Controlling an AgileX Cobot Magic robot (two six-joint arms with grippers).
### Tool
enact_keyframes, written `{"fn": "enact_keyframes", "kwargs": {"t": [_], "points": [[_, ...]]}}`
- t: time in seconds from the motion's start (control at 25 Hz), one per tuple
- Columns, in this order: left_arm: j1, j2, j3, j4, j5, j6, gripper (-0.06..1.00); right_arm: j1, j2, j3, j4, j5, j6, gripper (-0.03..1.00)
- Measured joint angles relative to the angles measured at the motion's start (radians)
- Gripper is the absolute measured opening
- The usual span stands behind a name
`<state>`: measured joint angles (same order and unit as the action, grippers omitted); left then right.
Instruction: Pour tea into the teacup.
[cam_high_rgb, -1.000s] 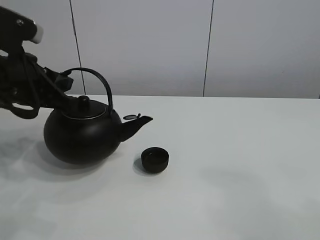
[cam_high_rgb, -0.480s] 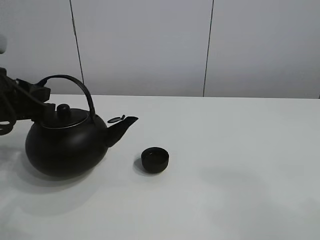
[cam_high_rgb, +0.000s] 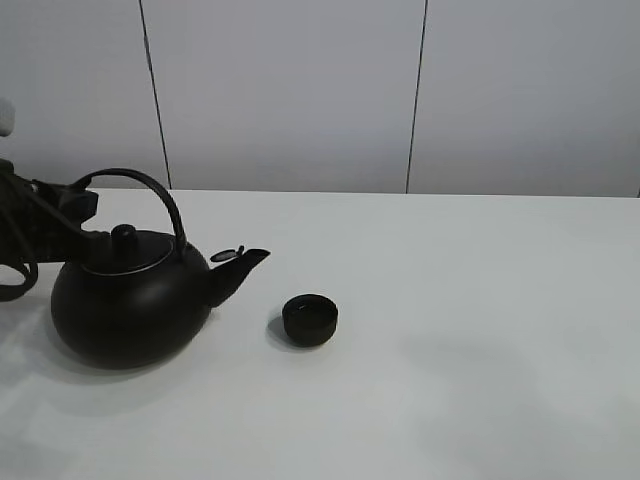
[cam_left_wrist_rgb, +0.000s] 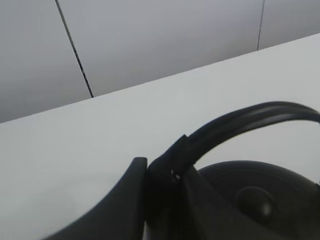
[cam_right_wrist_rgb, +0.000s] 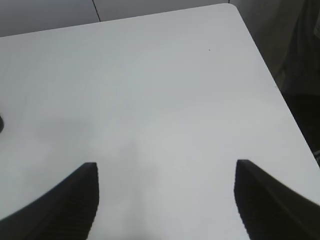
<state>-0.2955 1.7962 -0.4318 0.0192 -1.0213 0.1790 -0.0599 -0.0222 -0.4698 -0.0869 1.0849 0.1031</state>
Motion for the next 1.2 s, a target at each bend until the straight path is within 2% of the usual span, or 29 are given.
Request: {"fn": "enact_keyframes", "kwargs": {"t": [0.4,0.64,0.8,1.0,1.2], "points": [[0.000,0.000,0.031,0.042,-0.031,0.007,0.12,0.000,0.000,0.000,0.001,0.000,0.000,0.52],[0.000,-0.007,0.069,0.043,-0.093,0.000,0.26,0.000,0.000,0.000,0.001,0.000,0.000,0.52],[0.000,-0.012,0.103,0.034,-0.114,-0.001,0.28,0.000,0.000,0.000,0.001,0.000,0.000,0.52],[0.000,-0.032,0.184,0.002,-0.115,-0.002,0.29,0.000,0.000,0.000,0.001,0.000,0.000,0.52],[0.039,-0.119,0.215,-0.112,-0.098,-0.053,0.29,0.000,0.000,0.000,0.001,0.000,0.000,0.52]]}}
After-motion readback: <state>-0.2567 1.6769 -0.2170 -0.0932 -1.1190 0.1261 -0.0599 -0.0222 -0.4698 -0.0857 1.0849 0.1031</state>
